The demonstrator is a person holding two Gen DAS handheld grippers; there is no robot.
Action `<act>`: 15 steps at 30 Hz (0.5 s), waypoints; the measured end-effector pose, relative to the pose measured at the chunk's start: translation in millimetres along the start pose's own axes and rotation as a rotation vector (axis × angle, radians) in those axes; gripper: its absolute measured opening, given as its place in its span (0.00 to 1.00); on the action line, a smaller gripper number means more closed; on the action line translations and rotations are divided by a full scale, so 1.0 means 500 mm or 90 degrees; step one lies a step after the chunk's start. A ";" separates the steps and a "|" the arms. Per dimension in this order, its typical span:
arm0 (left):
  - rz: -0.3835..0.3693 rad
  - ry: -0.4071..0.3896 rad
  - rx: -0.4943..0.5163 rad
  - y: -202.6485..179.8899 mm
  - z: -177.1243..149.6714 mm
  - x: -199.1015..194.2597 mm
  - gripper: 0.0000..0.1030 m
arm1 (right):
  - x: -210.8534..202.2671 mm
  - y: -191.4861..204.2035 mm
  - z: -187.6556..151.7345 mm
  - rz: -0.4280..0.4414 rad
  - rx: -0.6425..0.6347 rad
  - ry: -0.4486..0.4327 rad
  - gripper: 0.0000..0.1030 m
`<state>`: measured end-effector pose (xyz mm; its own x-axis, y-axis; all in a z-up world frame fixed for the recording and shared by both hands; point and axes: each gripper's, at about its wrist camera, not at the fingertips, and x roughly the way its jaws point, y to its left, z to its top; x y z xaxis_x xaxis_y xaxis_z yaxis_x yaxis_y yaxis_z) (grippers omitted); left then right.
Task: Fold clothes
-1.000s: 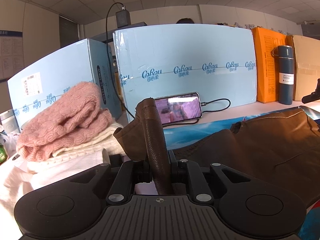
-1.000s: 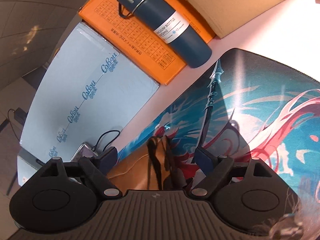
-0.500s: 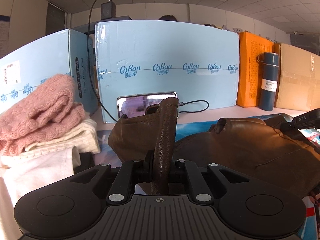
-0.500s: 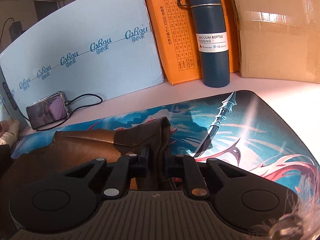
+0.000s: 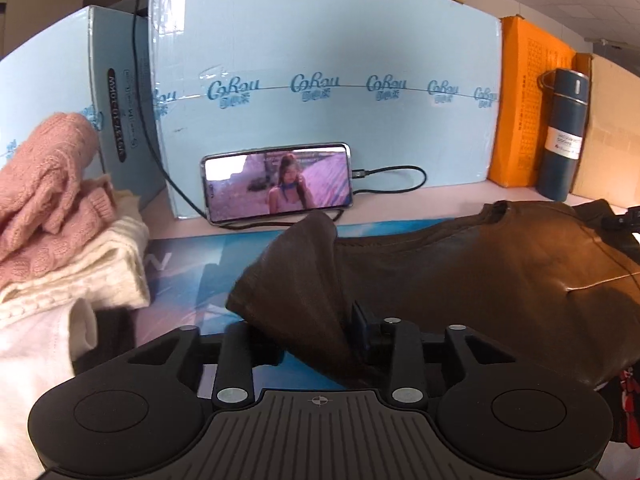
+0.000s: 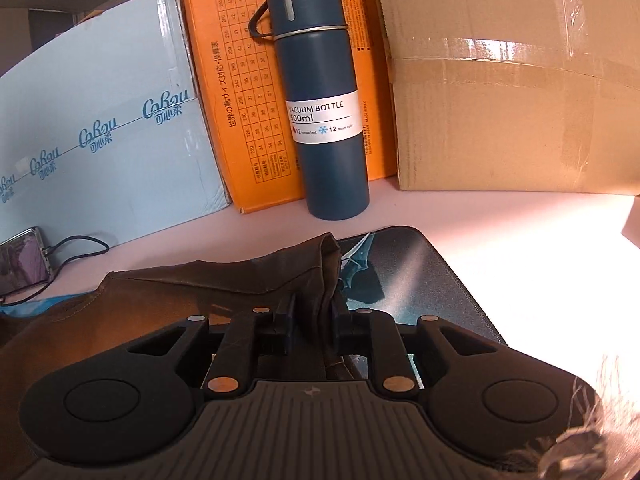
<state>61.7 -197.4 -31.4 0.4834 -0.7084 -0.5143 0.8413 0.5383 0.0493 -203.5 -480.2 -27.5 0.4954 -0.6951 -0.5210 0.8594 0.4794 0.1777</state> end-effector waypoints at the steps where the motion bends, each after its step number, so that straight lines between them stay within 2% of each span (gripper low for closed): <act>1: 0.043 -0.011 0.008 0.001 0.001 -0.004 0.61 | -0.003 -0.004 0.002 0.009 -0.002 -0.002 0.31; 2: 0.091 -0.029 0.019 0.000 0.001 -0.010 0.76 | -0.006 -0.010 0.004 0.015 0.001 -0.008 0.36; 3: 0.125 -0.050 0.028 -0.002 0.001 -0.016 0.82 | -0.009 -0.016 0.006 0.022 0.003 -0.014 0.46; 4: 0.158 -0.071 0.036 -0.005 0.002 -0.023 0.83 | -0.012 -0.019 0.008 0.029 0.001 -0.021 0.57; 5: 0.158 -0.082 0.040 -0.006 0.004 -0.029 0.84 | -0.011 -0.021 0.011 0.036 -0.008 -0.028 0.63; 6: 0.126 -0.089 0.042 -0.012 0.006 -0.035 0.84 | -0.007 -0.021 0.015 0.045 -0.017 -0.032 0.71; 7: 0.094 -0.095 0.044 -0.018 0.008 -0.041 0.85 | -0.002 -0.021 0.019 0.054 -0.026 -0.036 0.74; 9: 0.028 -0.102 0.054 -0.034 0.011 -0.052 0.87 | 0.006 -0.022 0.026 0.072 -0.044 -0.044 0.77; 11: -0.058 -0.087 0.081 -0.068 0.019 -0.047 0.88 | 0.015 -0.023 0.034 0.090 -0.063 -0.052 0.81; 13: -0.104 -0.066 0.115 -0.101 0.023 -0.031 0.89 | 0.025 -0.023 0.037 0.103 -0.072 -0.057 0.83; 15: -0.109 -0.039 0.148 -0.133 0.020 -0.007 0.89 | 0.034 -0.022 0.039 0.116 -0.076 -0.059 0.83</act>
